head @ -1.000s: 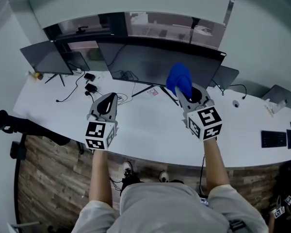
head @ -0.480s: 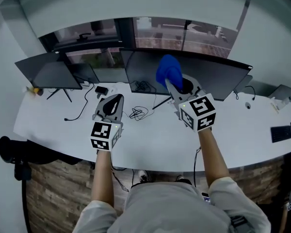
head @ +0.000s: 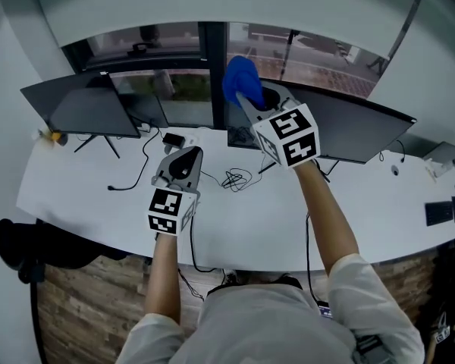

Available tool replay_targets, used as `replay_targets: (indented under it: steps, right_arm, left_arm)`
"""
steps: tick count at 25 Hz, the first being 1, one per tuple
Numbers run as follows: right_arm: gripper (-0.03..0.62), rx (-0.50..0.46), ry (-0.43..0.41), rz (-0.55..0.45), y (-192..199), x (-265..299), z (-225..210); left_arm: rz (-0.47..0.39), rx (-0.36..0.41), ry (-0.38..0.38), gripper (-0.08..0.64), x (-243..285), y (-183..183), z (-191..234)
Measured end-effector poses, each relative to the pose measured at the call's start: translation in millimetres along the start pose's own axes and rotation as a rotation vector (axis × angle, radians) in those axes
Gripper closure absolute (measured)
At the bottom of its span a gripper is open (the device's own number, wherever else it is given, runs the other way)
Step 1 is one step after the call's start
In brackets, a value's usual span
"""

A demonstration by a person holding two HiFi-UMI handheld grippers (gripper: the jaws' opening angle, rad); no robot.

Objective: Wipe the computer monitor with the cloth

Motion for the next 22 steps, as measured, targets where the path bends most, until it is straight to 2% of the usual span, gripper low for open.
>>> replay_targets:
  steps: [5, 9, 15, 22]
  right_arm:
    - [0.505, 0.007, 0.037, 0.098, -1.8, 46.7, -4.9]
    - [0.505, 0.053, 0.093, 0.129, 8.0, 51.2, -15.9]
    - [0.505, 0.092, 0.146, 0.133, 23.2, 26.4, -36.0]
    - [0.505, 0.12, 0.232, 0.14, 49.7, -39.7, -80.8]
  left_arm:
    - [0.001, -0.026, -0.001, 0.541, -2.4, 12.5, 24.5]
    - [0.008, -0.044, 0.001, 0.541, -1.2, 20.6, 30.0]
    - [0.006, -0.054, 0.024, 0.541, 8.5, 23.1, 20.2]
    - [-0.004, -0.038, 0.096, 0.541, 38.3, 11.6, -32.1]
Point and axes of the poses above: the fingertips, and each gripper's own axes: x forward along the fingers, z to its left, y out of its underside, the point moved 6 cm from there along -x, backward along the fingers, and after that the axes turned 9 degrees about -y, right-handed, at the moved point
